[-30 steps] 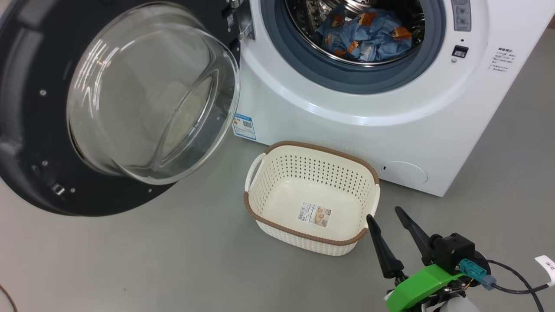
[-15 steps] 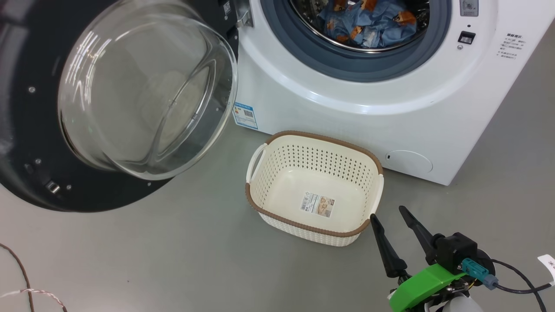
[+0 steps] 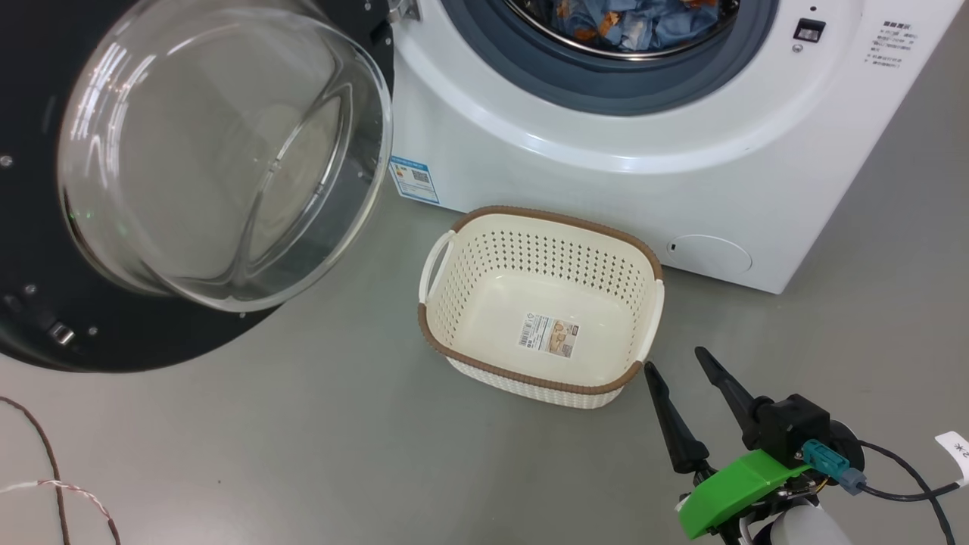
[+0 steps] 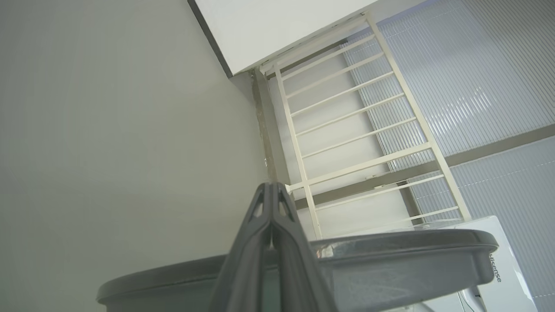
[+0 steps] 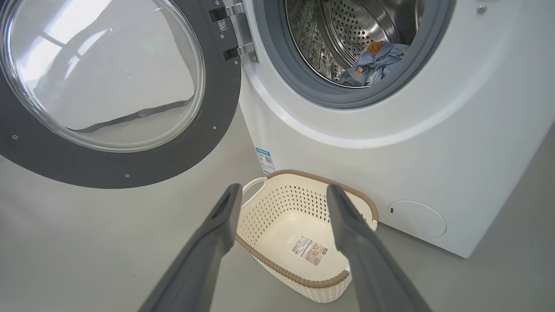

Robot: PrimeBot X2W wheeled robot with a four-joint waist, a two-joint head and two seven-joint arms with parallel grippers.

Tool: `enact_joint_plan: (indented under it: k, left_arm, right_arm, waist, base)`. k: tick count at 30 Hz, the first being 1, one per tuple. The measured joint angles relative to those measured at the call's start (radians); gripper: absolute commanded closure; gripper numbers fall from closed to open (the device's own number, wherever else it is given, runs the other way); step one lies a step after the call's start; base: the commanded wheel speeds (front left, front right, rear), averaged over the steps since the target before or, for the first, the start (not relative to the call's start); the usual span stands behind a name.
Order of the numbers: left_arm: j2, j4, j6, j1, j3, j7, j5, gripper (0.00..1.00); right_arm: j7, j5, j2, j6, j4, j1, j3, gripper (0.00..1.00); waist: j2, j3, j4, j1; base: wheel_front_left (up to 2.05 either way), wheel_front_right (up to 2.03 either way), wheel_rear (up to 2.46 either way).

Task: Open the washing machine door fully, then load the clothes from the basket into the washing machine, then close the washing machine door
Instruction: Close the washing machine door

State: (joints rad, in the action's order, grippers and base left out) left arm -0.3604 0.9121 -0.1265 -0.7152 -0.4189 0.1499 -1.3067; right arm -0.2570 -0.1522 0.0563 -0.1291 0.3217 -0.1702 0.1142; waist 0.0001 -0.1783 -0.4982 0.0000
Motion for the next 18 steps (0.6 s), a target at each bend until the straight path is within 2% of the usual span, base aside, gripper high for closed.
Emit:
enact_joint_plan:
  k: [18]
  left_arm:
    - [0.0, 0.006, 0.0, -0.013, 0.019, 0.125, -0.117, 1.0]
  right_arm:
    - [0.0, 0.002, 0.002, 0.0, 0.011, -0.02, -0.005, 0.0]
  waist:
    - [0.0, -0.024, 0.019, 0.0]
  base:
    - [0.0, 0.0, 0.0]
